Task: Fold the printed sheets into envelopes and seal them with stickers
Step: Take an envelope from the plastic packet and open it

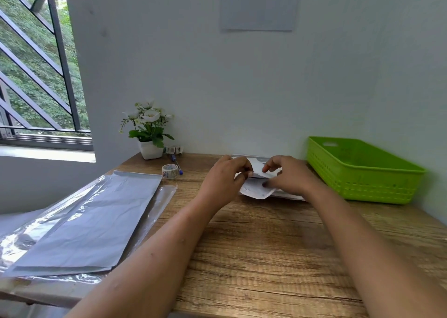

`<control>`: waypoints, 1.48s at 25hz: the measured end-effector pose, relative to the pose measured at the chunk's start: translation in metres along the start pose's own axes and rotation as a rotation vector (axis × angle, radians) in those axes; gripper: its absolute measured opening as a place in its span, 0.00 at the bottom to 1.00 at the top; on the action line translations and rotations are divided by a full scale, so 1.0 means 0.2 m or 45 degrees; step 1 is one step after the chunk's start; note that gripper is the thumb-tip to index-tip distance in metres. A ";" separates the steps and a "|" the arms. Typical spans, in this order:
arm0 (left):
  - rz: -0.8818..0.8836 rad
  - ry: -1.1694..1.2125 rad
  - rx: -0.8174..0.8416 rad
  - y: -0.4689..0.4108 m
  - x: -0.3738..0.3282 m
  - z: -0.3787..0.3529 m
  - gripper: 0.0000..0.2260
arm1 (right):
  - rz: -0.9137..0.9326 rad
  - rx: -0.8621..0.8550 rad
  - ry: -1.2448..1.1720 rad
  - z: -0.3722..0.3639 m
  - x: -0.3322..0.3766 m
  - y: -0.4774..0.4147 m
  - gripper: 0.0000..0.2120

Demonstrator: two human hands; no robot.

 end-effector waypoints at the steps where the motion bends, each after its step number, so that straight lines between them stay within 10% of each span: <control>1: 0.018 0.006 0.023 0.00 0.02 0.01 0.04 | -0.006 0.166 -0.182 -0.01 0.00 0.03 0.16; 4: 0.169 0.176 0.061 0.01 0.10 0.03 0.02 | 0.045 0.469 -0.283 -0.05 -0.01 0.08 0.20; 17: 0.512 0.166 0.503 0.04 0.21 -0.05 0.22 | 0.090 0.237 0.123 -0.08 -0.10 0.01 0.05; 29: 0.620 0.040 0.450 0.04 0.24 -0.07 0.11 | 0.167 -0.070 0.391 -0.17 -0.03 0.00 0.04; 37: 0.472 -0.100 0.369 0.04 0.22 -0.04 0.05 | 0.354 0.123 0.311 -0.31 0.09 0.02 0.09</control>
Point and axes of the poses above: each hand's wrist, its own y-axis away from the middle knuckle, its own z-axis out of the back of the hand, x = y × z, the point moved 6 cm from there along -y, towards the middle knuckle, and after that the axes turned 4 degrees about x, right-handed, at the moved point
